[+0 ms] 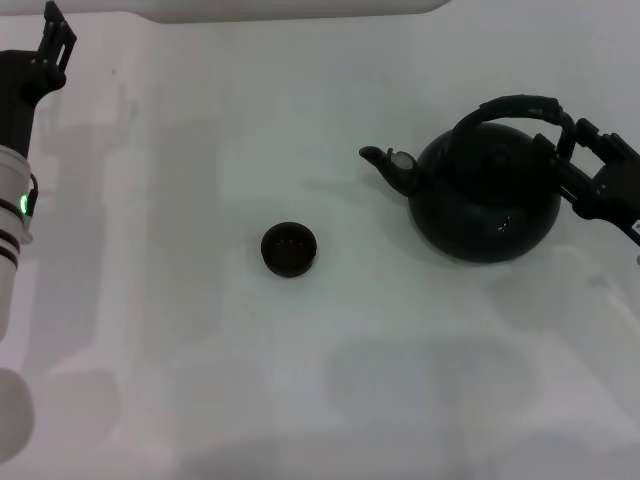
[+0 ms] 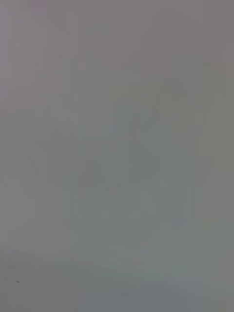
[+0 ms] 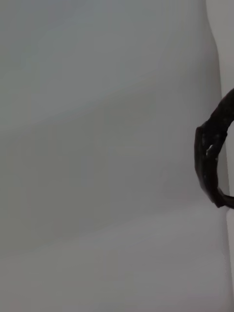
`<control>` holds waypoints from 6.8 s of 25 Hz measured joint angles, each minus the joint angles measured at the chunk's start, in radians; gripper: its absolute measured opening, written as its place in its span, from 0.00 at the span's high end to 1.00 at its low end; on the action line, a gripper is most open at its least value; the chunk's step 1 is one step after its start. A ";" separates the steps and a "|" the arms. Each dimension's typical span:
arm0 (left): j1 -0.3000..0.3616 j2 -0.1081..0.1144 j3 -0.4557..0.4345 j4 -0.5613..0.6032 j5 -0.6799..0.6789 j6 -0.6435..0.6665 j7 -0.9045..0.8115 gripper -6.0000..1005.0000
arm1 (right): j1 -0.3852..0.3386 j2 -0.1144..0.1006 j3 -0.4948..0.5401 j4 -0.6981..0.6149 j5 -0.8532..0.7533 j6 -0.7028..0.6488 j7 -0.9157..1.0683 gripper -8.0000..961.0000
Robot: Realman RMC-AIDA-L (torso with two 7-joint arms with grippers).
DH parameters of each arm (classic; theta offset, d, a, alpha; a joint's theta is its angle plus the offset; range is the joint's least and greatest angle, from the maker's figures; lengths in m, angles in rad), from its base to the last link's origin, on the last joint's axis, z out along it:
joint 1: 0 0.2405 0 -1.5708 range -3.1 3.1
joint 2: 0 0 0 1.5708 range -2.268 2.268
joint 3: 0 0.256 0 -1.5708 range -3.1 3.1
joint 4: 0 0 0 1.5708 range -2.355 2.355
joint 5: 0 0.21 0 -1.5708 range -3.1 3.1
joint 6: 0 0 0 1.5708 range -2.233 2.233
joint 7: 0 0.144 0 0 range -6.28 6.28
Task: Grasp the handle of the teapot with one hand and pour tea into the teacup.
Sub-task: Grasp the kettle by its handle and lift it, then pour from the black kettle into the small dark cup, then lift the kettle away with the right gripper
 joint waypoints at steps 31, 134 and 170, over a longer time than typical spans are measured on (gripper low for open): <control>0.016 -0.002 0.000 0.008 -0.001 -0.008 0.000 0.14 | 0.008 0.002 0.001 -0.065 0.001 -0.005 -0.015 0.79; 0.008 -0.002 0.056 0.002 -0.001 -0.009 0.000 0.14 | 0.164 0.015 -0.103 -0.256 -0.026 0.124 -0.906 0.87; 0.013 -0.001 0.058 -0.001 -0.002 -0.004 0.000 0.14 | 0.159 0.015 -0.103 -0.248 -0.026 0.130 -0.899 0.87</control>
